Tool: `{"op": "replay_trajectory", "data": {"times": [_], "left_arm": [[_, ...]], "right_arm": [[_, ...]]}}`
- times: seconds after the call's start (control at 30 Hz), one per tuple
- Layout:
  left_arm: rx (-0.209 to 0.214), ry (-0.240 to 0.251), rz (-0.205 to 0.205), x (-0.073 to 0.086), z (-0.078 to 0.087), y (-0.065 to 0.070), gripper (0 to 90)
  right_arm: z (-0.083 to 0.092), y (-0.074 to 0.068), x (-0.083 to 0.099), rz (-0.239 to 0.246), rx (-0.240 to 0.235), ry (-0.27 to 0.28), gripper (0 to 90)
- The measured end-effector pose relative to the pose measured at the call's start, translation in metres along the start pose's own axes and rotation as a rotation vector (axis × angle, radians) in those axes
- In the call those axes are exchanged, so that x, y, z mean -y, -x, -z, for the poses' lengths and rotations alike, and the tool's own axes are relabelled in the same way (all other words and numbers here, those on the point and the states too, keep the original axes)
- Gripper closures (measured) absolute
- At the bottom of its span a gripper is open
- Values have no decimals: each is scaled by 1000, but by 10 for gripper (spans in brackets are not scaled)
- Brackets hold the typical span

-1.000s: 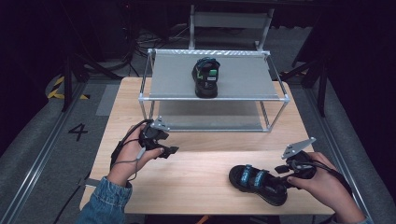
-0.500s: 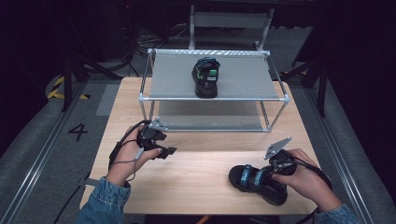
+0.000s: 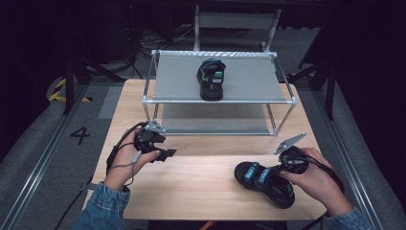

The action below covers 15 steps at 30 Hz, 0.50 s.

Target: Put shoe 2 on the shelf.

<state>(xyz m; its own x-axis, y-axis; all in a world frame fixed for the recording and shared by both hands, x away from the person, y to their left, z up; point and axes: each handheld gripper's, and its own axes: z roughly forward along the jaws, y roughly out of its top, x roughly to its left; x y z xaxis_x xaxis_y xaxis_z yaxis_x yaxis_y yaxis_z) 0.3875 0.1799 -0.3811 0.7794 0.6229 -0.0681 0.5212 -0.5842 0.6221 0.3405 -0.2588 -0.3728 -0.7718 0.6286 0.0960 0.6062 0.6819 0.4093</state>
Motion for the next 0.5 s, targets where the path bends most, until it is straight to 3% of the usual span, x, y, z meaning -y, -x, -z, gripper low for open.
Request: {"op": "replay_trajectory", "data": {"times": [0.5], "left_arm": [[-32, 7, 50, 18, 14, -7, 354]], "right_arm": [[45, 2, -36, -50, 3, 53, 726]]}}
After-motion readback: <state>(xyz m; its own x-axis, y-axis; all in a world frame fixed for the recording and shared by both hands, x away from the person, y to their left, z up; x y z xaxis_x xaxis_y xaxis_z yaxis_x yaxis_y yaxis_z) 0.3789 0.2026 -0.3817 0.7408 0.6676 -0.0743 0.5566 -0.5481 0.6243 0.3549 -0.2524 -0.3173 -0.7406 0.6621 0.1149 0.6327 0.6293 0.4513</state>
